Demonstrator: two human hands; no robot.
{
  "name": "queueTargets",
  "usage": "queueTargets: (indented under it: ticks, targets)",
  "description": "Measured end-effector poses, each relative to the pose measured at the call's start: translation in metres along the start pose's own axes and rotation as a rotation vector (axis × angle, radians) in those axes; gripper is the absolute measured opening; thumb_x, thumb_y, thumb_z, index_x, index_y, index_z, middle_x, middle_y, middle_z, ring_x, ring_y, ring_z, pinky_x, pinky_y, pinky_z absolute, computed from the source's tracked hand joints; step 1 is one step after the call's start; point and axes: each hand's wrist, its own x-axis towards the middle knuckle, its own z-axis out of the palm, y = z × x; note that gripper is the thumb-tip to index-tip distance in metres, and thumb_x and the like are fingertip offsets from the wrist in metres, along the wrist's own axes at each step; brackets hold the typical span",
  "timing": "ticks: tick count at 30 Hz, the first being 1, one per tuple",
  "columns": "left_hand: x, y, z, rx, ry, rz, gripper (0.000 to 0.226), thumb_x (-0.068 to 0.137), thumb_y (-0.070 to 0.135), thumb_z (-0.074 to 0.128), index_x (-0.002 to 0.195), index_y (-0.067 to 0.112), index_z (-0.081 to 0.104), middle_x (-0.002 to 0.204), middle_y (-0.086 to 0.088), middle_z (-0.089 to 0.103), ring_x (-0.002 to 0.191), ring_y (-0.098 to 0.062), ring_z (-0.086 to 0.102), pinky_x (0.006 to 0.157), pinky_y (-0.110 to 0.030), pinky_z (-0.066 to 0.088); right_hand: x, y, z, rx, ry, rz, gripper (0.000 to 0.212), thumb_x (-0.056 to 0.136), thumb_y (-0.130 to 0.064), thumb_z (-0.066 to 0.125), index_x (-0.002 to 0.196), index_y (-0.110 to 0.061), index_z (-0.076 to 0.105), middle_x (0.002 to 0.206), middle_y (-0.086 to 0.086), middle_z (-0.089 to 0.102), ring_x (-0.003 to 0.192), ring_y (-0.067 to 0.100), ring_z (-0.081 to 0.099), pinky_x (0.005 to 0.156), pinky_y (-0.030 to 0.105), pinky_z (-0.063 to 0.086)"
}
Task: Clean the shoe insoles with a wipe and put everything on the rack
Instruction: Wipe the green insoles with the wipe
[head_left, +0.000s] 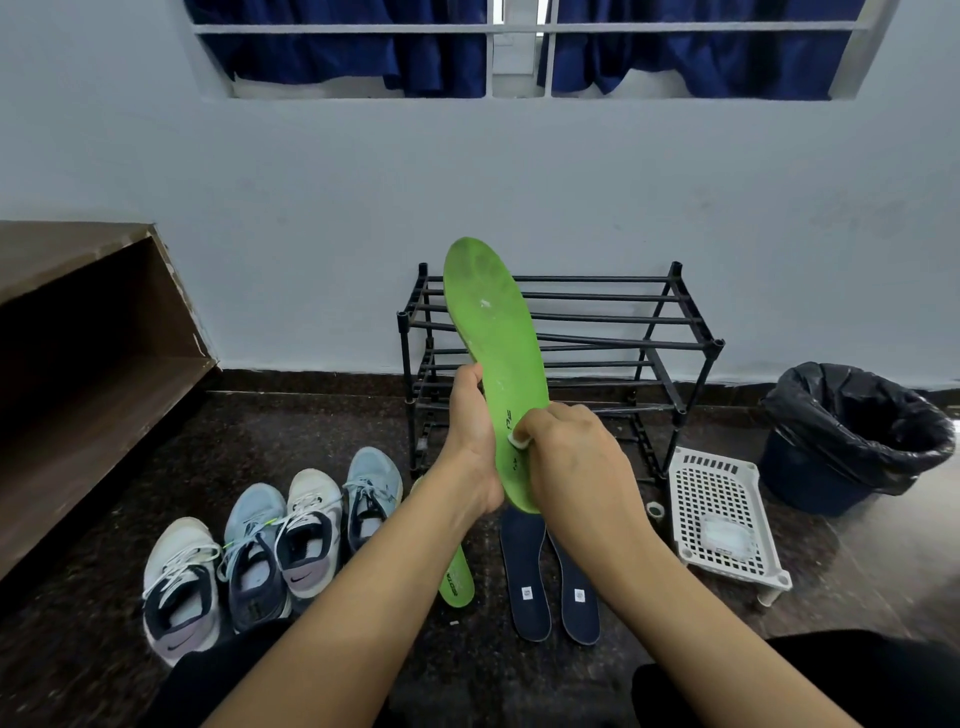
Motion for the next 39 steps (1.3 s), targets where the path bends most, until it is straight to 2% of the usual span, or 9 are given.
queueTargets:
  ticks: [2, 8, 13, 17, 26, 30, 32, 35, 39]
  targets:
    - [-0.001, -0.001, 0.002, 0.009, -0.002, -0.011, 0.045, 0.094, 0.047, 0.032, 0.071, 0.015, 0.053, 0.065, -0.004, 0.052, 0.056, -0.018, 0.049, 0.054, -0.026, 0.036, 0.005, 0.004, 0.004, 0.004, 0.045, -0.006, 0.024, 0.057, 0.012, 0.074, 0.069, -0.007, 0.065, 0.065, 0.006, 0.058, 0.066, 0.028, 0.056, 0.042, 0.034, 0.044]
    - [0.003, 0.003, -0.001, -0.001, -0.011, -0.003, 0.050, 0.094, 0.049, 0.030, 0.069, 0.013, 0.054, 0.063, -0.005, 0.053, 0.053, -0.018, 0.049, 0.051, -0.024, 0.037, 0.002, 0.001, 0.001, 0.000, 0.066, -0.017, 0.028, 0.050, 0.014, 0.076, 0.066, -0.006, 0.065, 0.061, 0.007, 0.058, 0.060, 0.029, 0.055, 0.038, 0.032, 0.042]
    - [0.006, 0.002, -0.002, -0.005, -0.015, 0.018, 0.067, 0.096, 0.061, 0.028, 0.095, 0.006, 0.065, 0.083, -0.014, 0.064, 0.077, -0.026, 0.062, 0.070, -0.032, 0.049, -0.006, 0.001, 0.003, -0.008, -0.002, -0.039, 0.023, 0.065, 0.012, 0.070, 0.079, -0.006, 0.067, 0.076, 0.010, 0.062, 0.074, 0.029, 0.055, 0.050, 0.034, 0.044]
    - [0.004, -0.001, 0.000, -0.003, -0.037, 0.020, 0.059, 0.097, 0.058, 0.028, 0.080, 0.012, 0.060, 0.070, -0.006, 0.058, 0.061, -0.019, 0.054, 0.057, -0.027, 0.042, 0.004, 0.007, 0.006, 0.039, 0.049, -0.042, 0.020, 0.063, 0.012, 0.068, 0.074, -0.006, 0.067, 0.070, 0.009, 0.061, 0.070, 0.031, 0.056, 0.047, 0.040, 0.050]
    - [0.004, 0.002, 0.000, 0.028, -0.060, 0.021, 0.044, 0.092, 0.047, 0.032, 0.075, 0.013, 0.054, 0.069, -0.005, 0.051, 0.058, -0.019, 0.048, 0.054, -0.026, 0.036, 0.005, 0.008, -0.001, 0.056, 0.089, -0.024, 0.018, 0.066, 0.010, 0.069, 0.074, -0.005, 0.070, 0.069, 0.011, 0.062, 0.065, 0.032, 0.057, 0.049, 0.038, 0.049]
    - [0.004, 0.000, 0.000, -0.003, -0.070, 0.010, 0.048, 0.092, 0.050, 0.031, 0.083, 0.009, 0.056, 0.078, -0.013, 0.055, 0.058, -0.023, 0.059, 0.058, -0.027, 0.044, -0.004, 0.004, 0.001, 0.008, 0.067, -0.039, 0.029, 0.045, 0.008, 0.082, 0.060, -0.011, 0.066, 0.056, 0.004, 0.055, 0.051, 0.026, 0.054, 0.036, 0.026, 0.039]
    - [0.005, -0.002, 0.000, -0.007, -0.062, 0.017, 0.046, 0.091, 0.050, 0.030, 0.080, 0.012, 0.053, 0.076, -0.010, 0.052, 0.057, -0.021, 0.055, 0.055, -0.026, 0.040, -0.005, 0.003, 0.002, -0.009, 0.087, -0.064, 0.032, 0.040, 0.007, 0.084, 0.057, -0.013, 0.065, 0.054, 0.001, 0.054, 0.052, 0.022, 0.054, 0.035, 0.021, 0.035]
    - [0.005, -0.004, 0.002, 0.020, -0.039, 0.043, 0.040, 0.091, 0.049, 0.029, 0.070, 0.018, 0.045, 0.067, -0.002, 0.043, 0.055, -0.016, 0.041, 0.049, -0.026, 0.030, -0.002, 0.003, 0.001, 0.036, 0.082, -0.063, 0.026, 0.048, 0.010, 0.078, 0.062, -0.008, 0.067, 0.059, 0.004, 0.058, 0.059, 0.026, 0.056, 0.036, 0.029, 0.043]
    - [0.002, -0.006, 0.005, 0.039, -0.061, 0.018, 0.046, 0.093, 0.049, 0.028, 0.064, 0.018, 0.047, 0.057, 0.001, 0.047, 0.048, -0.015, 0.044, 0.049, -0.023, 0.031, 0.005, 0.005, -0.005, 0.027, 0.038, -0.032, 0.018, 0.071, 0.011, 0.062, 0.078, -0.003, 0.069, 0.075, 0.011, 0.063, 0.074, 0.032, 0.056, 0.052, 0.040, 0.051]
